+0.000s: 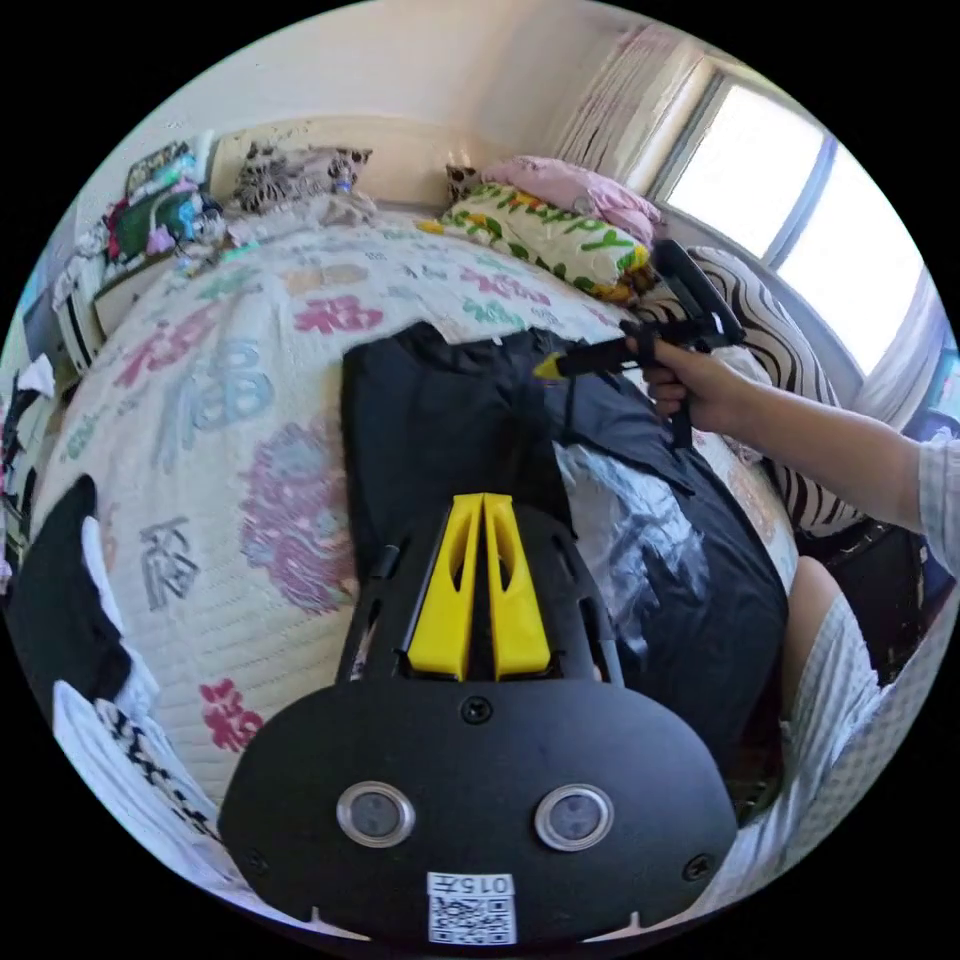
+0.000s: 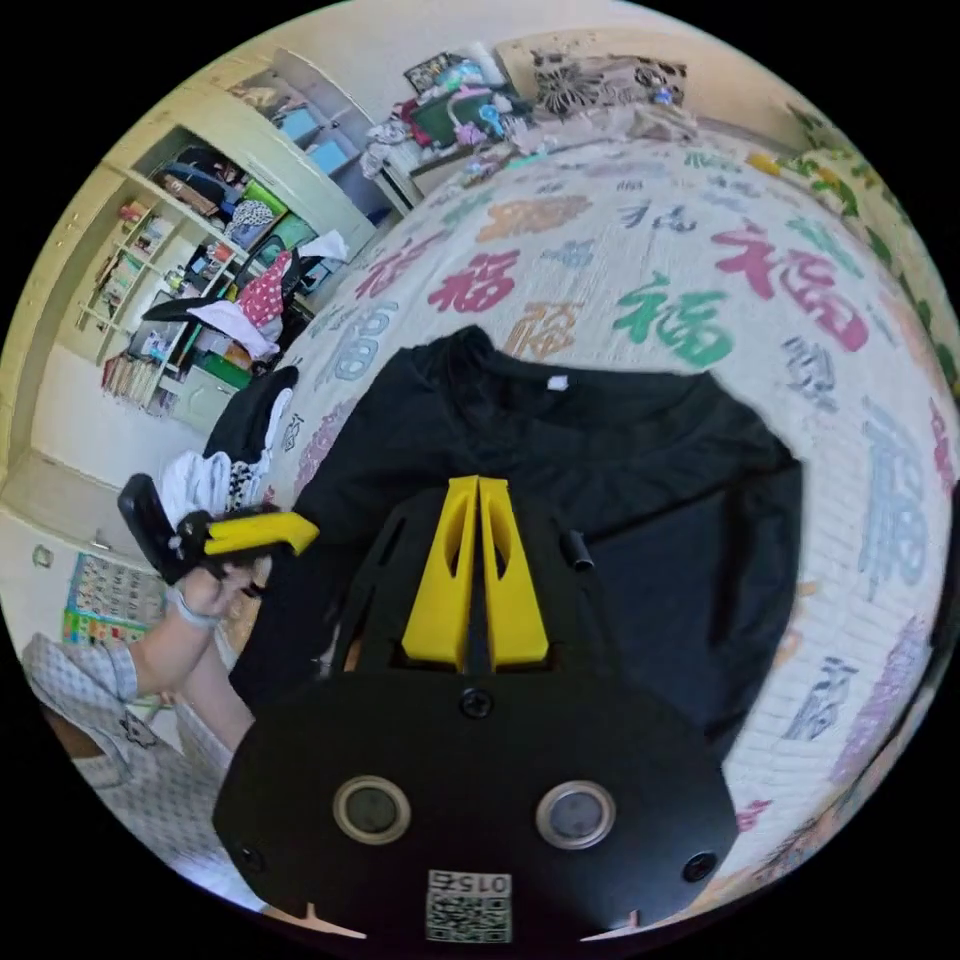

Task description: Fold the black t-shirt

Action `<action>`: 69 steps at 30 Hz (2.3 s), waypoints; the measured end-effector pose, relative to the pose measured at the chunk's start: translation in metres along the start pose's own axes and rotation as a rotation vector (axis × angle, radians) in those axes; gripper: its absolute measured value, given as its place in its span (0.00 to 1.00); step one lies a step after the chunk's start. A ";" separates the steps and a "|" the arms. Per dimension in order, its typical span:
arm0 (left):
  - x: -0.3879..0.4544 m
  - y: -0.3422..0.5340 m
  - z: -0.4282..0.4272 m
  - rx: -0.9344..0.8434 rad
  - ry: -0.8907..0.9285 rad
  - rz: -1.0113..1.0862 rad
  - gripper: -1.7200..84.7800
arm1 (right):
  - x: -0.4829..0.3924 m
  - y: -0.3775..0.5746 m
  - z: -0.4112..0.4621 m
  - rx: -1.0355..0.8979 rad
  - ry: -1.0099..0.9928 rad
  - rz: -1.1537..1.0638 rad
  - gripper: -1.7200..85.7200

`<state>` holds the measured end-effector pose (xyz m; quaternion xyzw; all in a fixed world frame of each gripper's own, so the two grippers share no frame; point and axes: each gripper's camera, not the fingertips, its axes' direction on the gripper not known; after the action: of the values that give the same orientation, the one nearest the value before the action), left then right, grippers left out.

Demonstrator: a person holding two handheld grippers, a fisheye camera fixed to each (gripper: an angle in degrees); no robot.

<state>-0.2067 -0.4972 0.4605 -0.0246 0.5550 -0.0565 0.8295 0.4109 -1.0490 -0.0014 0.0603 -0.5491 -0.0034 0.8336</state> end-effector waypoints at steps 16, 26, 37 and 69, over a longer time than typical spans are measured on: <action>-0.049 -0.185 0.130 -0.347 -0.080 0.072 0.09 | 0.102 -0.013 -0.030 -0.224 0.228 -0.030 0.11; -0.033 -0.216 0.099 -0.254 -0.088 -0.008 0.02 | 0.107 0.017 -0.094 -0.162 0.174 -0.002 0.01; -0.002 -0.237 0.077 -0.131 -0.191 -0.028 0.02 | 0.094 0.032 -0.145 -0.051 0.343 0.038 0.01; 0.234 0.227 -0.037 -0.404 0.001 0.252 0.02 | -0.096 0.581 -0.138 -0.301 0.178 -0.383 0.02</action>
<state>-0.1371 -0.2999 0.2083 -0.1205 0.5541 0.1595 0.8081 0.4637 -0.4520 -0.0825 0.0387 -0.4452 -0.2376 0.8624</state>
